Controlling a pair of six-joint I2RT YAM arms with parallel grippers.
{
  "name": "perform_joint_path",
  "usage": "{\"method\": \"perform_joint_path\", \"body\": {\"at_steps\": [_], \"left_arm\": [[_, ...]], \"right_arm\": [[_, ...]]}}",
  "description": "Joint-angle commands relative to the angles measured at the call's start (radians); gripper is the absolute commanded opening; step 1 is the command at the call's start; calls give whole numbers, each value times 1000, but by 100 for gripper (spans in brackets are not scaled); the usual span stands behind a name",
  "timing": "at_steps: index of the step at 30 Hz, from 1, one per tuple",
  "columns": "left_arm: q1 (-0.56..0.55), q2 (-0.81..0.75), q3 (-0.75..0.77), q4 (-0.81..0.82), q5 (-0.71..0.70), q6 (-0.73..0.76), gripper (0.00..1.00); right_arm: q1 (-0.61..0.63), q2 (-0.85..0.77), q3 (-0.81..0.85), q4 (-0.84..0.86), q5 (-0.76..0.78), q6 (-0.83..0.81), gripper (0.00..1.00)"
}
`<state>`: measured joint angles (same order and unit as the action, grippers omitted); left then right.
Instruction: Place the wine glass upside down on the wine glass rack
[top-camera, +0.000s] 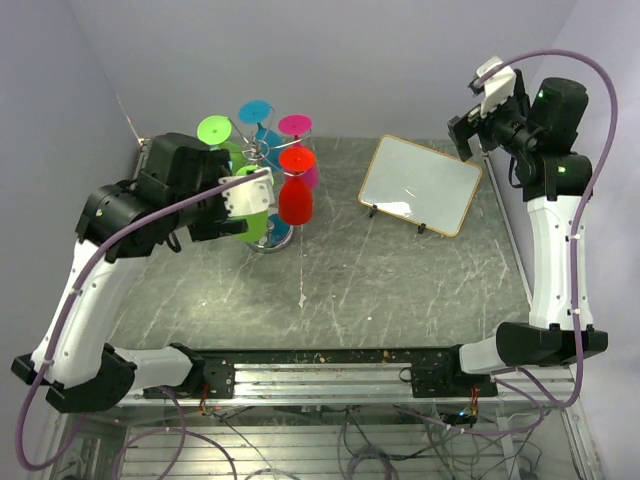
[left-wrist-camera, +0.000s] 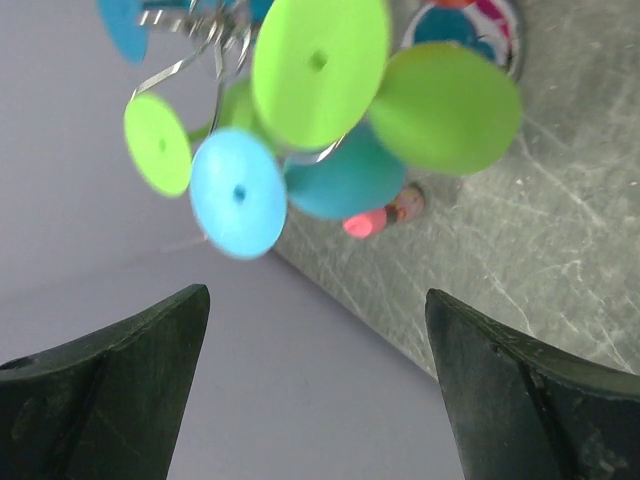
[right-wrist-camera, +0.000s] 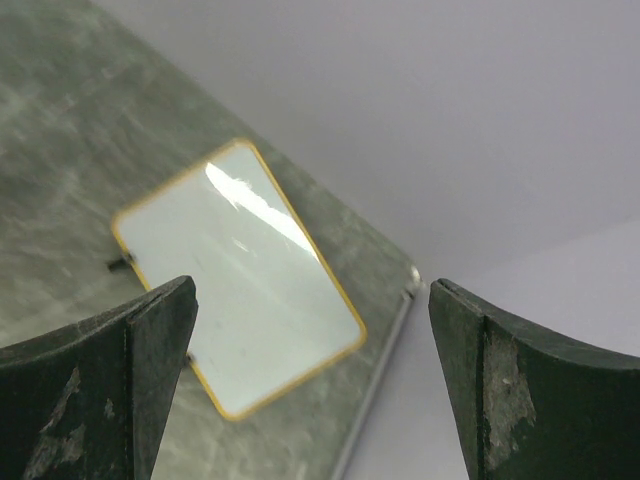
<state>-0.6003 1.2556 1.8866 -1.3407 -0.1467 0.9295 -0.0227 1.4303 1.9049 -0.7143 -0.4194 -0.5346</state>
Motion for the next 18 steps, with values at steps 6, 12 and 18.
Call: {"method": "perform_joint_path", "body": {"at_steps": [6, 12, 18], "left_arm": [[262, -88, -75, 343, -250, -164, 99], [485, -77, -116, 614, -361, -382, 99], [636, -138, -252, 759, -174, -690, 99]], "right_arm": [[-5, -58, -177, -147, 247, -304, 100], [-5, -90, -302, 96, 434, -145, 100], [-6, -125, -357, 256, 479, 65, 100]]}}
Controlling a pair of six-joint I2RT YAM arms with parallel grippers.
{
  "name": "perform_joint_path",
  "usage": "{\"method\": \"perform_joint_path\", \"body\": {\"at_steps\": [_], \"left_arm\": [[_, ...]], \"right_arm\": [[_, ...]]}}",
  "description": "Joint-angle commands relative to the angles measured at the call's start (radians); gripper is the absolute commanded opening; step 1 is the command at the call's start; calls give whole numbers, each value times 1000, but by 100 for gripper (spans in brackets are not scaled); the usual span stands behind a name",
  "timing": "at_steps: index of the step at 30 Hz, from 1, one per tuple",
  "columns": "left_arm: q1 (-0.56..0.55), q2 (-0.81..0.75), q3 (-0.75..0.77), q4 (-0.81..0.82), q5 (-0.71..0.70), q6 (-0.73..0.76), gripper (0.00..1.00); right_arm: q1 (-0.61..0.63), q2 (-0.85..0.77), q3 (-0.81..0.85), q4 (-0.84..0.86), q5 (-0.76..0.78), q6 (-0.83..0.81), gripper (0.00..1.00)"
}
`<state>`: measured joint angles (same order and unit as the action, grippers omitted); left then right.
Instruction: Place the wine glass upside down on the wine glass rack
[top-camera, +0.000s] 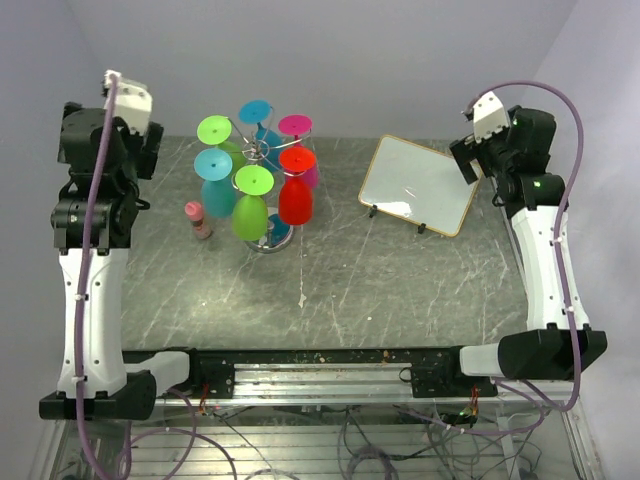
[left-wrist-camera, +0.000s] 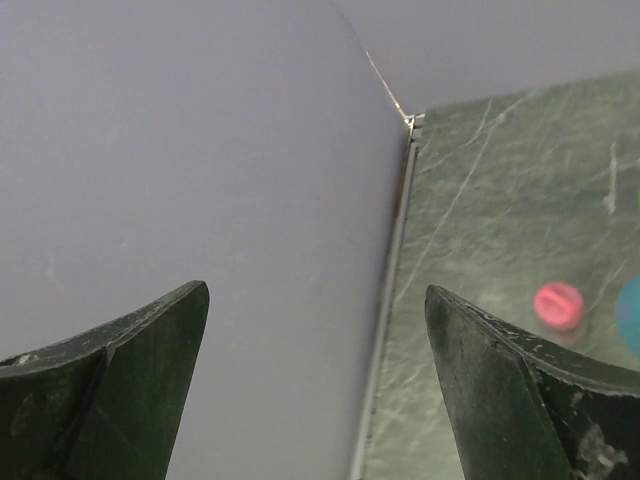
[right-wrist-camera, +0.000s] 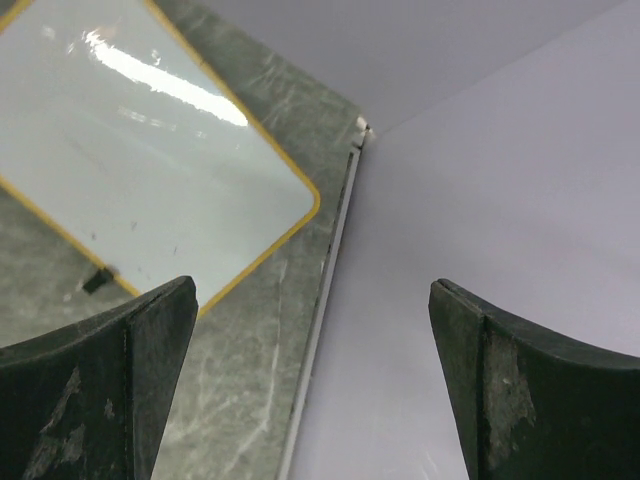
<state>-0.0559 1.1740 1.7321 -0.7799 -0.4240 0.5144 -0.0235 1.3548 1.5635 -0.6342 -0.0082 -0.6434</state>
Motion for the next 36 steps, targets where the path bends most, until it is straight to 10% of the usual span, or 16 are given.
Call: {"method": "perform_joint_path", "body": {"at_steps": [1, 10, 36], "left_arm": [[107, -78, -141, 241, 131, -321, 99], [164, -208, -436, 501, 140, -544, 98], [179, -299, -418, 303, 420, -447, 98]], "right_arm": [[-5, -47, -11, 181, 62, 217, 100], [-4, -52, -33, 223, 37, 409, 100], [-8, -316, -216, 126, -38, 377, 100]]}}
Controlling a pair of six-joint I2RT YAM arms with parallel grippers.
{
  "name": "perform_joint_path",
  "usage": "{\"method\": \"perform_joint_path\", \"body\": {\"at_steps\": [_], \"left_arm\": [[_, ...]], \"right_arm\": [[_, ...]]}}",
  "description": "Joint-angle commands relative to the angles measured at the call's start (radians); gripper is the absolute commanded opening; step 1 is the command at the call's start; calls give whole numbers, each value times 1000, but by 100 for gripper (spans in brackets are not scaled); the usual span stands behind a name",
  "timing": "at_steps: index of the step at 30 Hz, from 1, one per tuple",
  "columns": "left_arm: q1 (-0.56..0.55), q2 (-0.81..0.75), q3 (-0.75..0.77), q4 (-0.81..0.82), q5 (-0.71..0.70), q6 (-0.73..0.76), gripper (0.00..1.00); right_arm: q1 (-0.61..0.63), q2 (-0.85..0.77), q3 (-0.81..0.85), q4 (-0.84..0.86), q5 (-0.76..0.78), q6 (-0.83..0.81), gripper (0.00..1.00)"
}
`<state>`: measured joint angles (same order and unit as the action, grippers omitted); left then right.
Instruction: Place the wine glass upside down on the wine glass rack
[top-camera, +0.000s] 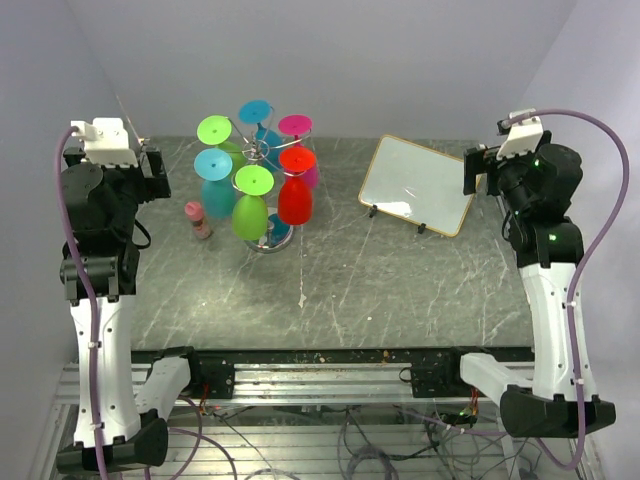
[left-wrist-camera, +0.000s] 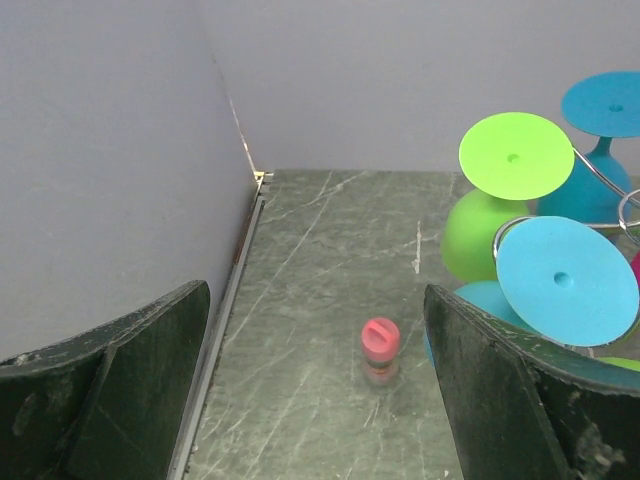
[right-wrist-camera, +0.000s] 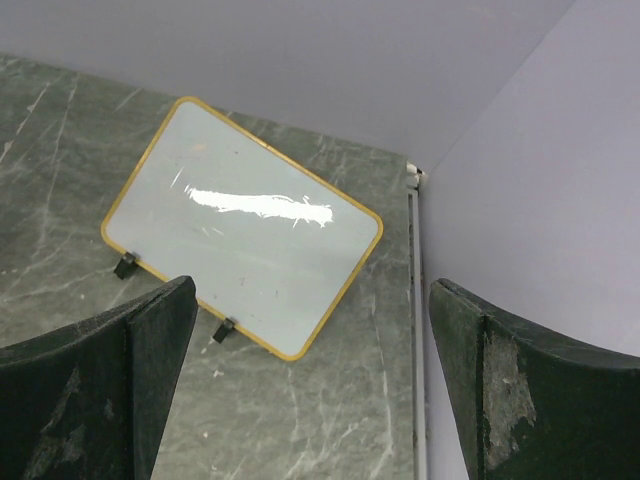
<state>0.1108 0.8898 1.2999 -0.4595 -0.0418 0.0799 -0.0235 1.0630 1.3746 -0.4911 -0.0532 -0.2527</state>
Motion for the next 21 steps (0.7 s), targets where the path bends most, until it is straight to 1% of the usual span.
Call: {"method": "perform_joint_path", "body": {"at_steps": [1, 9, 17, 21], "left_arm": [[13, -19, 13, -17, 26, -18, 98], [28, -59, -40, -17, 55, -50, 98], [44, -69, -48, -32, 35, -20, 98], [45, -65, -38, -49, 54, -20, 98]], "right_arm": [[-12, -24, -29, -19, -3, -10, 100], [-53, -14, -35, -34, -93, 47, 100], [-56, -2, -1, -72, -93, 56, 100], [-61, 2, 5, -86, -123, 64, 100]]}}
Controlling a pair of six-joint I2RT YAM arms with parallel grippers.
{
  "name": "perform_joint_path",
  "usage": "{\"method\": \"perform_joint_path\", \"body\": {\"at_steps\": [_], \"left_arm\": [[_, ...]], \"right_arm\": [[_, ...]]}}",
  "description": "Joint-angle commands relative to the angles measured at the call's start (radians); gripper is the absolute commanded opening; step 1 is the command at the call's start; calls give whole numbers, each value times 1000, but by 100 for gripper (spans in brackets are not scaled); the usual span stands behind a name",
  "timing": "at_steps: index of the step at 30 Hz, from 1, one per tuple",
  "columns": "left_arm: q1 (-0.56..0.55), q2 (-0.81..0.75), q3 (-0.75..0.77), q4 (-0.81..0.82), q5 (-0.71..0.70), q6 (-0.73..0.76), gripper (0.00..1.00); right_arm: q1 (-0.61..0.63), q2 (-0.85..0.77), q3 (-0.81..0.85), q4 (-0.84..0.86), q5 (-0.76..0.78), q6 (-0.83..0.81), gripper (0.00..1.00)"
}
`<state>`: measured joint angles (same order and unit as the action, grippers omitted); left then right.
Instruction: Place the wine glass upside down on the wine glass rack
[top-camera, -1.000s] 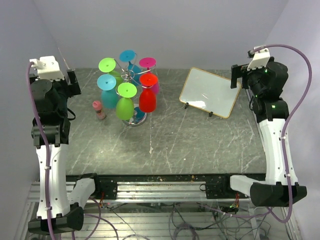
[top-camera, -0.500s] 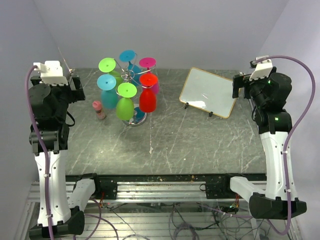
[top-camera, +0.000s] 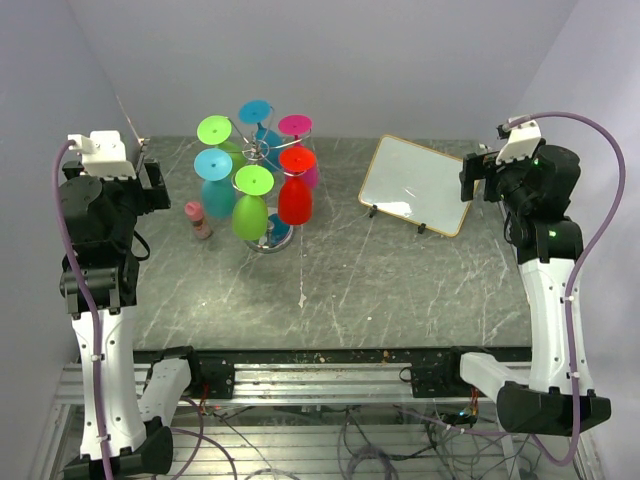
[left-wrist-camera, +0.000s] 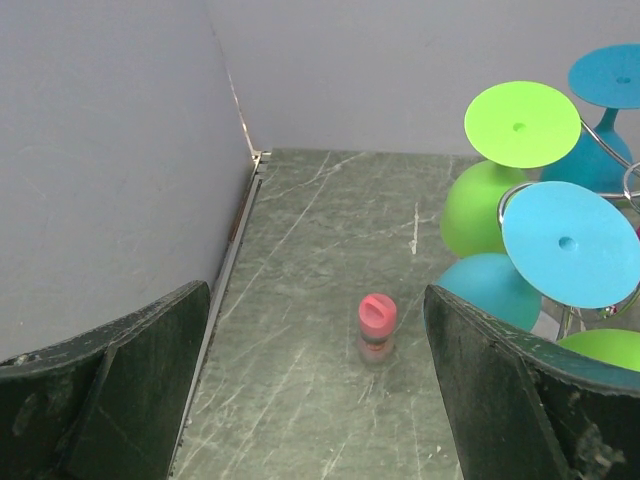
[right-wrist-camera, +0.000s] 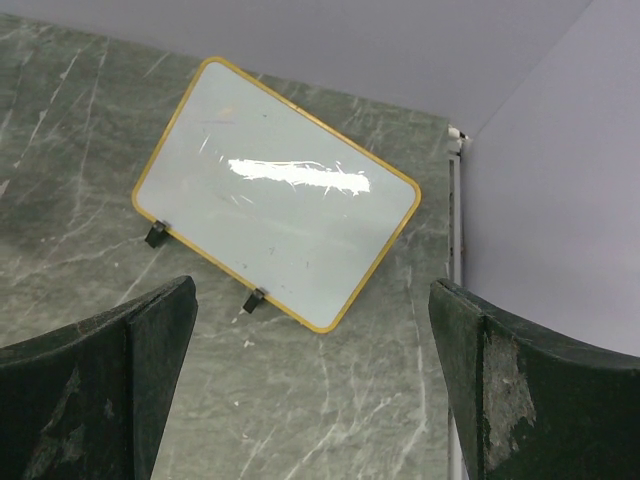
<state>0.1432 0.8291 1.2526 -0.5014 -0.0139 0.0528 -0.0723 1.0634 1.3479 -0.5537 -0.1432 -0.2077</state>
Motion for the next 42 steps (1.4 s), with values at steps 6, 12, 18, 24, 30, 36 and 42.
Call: {"method": "perform_joint_path", "body": {"at_steps": [6, 12, 18, 24, 30, 36, 42], "left_arm": [[12, -7, 16, -16, 11, 3, 98], [14, -10, 26, -30, 5, -4, 98], [13, -12, 33, -35, -1, -2, 98], [15, -22, 31, -36, -7, -2, 98], [20, -27, 38, -42, -9, -3, 98], [21, -34, 38, -44, -3, -4, 98], [22, -35, 35, -44, 18, -3, 98]], "right_arm": [[-14, 9, 50, -40, -76, 24, 100], [-19, 9, 57, -51, -95, 19, 100], [-27, 4, 58, -57, -101, 16, 100], [-28, -10, 56, -58, -98, 13, 100], [-26, -20, 59, -62, -85, 7, 100], [-27, -19, 57, -60, -99, 11, 100], [-28, -21, 46, -56, -110, 11, 100]]}}
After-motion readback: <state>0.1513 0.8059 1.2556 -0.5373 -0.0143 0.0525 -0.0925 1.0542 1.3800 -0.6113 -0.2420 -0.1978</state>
